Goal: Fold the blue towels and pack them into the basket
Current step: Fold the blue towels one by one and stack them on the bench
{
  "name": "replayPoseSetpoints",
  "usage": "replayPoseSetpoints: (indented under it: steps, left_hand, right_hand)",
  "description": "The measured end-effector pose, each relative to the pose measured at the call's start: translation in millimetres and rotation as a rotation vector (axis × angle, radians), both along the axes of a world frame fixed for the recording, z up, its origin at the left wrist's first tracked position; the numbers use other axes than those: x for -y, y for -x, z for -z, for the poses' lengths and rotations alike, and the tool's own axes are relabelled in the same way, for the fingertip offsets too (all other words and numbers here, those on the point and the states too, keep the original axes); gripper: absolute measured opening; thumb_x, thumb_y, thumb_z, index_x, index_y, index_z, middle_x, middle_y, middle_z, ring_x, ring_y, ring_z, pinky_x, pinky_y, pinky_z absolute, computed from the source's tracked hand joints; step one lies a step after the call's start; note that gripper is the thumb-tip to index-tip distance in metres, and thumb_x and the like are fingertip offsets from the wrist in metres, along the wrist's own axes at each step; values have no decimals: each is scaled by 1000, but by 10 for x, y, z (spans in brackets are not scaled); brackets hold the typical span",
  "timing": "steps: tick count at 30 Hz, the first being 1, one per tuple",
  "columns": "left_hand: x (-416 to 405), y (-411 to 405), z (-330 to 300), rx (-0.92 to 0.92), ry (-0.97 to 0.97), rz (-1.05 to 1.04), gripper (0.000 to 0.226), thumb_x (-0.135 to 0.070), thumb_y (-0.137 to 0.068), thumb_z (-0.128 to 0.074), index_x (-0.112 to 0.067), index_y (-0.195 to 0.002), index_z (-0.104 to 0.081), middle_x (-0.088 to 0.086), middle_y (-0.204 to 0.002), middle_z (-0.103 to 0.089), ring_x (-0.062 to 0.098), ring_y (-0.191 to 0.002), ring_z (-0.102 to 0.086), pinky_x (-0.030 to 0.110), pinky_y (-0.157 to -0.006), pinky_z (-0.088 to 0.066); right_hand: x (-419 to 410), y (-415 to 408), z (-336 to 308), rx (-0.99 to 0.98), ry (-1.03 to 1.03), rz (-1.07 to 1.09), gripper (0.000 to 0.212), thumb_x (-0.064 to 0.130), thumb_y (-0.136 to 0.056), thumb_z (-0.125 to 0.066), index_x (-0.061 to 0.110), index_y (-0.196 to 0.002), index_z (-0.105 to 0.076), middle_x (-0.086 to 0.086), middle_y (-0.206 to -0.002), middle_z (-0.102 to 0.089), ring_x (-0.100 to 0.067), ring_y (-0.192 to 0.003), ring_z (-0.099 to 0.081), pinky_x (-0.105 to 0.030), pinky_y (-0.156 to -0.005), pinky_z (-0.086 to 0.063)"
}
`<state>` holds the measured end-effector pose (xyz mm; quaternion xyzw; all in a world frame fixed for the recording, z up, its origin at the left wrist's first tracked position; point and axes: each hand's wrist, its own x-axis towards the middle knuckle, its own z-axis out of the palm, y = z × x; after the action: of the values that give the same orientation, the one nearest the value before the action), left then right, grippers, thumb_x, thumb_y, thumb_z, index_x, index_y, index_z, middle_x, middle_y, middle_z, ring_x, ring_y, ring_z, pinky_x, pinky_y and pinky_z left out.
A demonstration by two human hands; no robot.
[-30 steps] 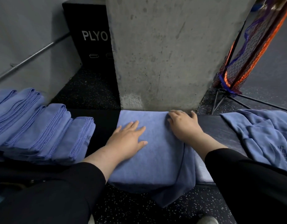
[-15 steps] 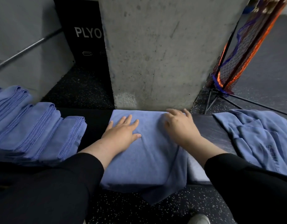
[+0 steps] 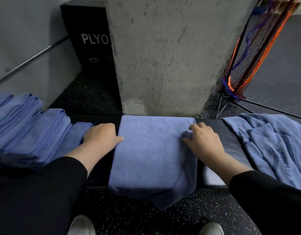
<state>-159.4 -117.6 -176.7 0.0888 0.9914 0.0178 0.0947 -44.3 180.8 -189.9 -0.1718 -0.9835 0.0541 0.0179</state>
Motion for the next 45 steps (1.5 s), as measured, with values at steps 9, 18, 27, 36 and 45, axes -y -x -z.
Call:
replayPoseSetpoints:
  steps: [9, 18, 27, 36, 45]
  left_hand:
    - [-183, -31, 26, 227, -32, -18, 19, -28, -89, -58, -20, -73, -52, 2, -81, -60, 24, -74, -59, 29, -63, -42]
    - [-375, 145, -64, 9, -451, -143, 18, -31, -96, -57, -14, -100, -62, 9, -114, -68, 35, -103, -63, 33, -72, -41]
    - [-263, 18, 67, 99, -159, 66, 55, -45, -88, -70, -19, -133, -52, 5, -131, -58, 28, -118, -57, 38, -91, -49]
    - [-255, -156, 5, 92, -45, 318, 60, -60, -90, -62, -36, -143, -48, 0, -134, -42, 25, -125, -42, 43, -103, -39]
    - [-379, -83, 155, -21, -17, 282, 49, -53, -102, -45, -39, -149, -38, -2, -134, -38, 23, -118, -37, 42, -97, -30]
  right_hand:
    - [-206, 21, -69, 184, 226, 131, 20, 20, -81, -68, 13, -99, -63, -10, -106, -68, -34, -104, -63, -34, -78, -47]
    - [-306, 399, -196, -271, 416, 201, 23, 16, -91, -58, 11, -111, -70, -14, -106, -72, -35, -104, -64, -36, -87, -47]
    - [-21, 194, -42, -3, 46, -250, 36, 40, -88, -63, 34, -123, -63, 7, -141, -50, -19, -136, -42, -44, -108, -34]
    - [-118, -121, -3, 151, 189, -603, 41, 28, -82, -68, 37, -122, -63, 14, -113, -53, -3, -105, -36, -30, -95, -28]
    - [-206, -17, 96, -155, 327, -483, 16, 2, -77, -65, 12, -86, -55, 0, -79, -57, -19, -74, -49, -32, -66, -36]
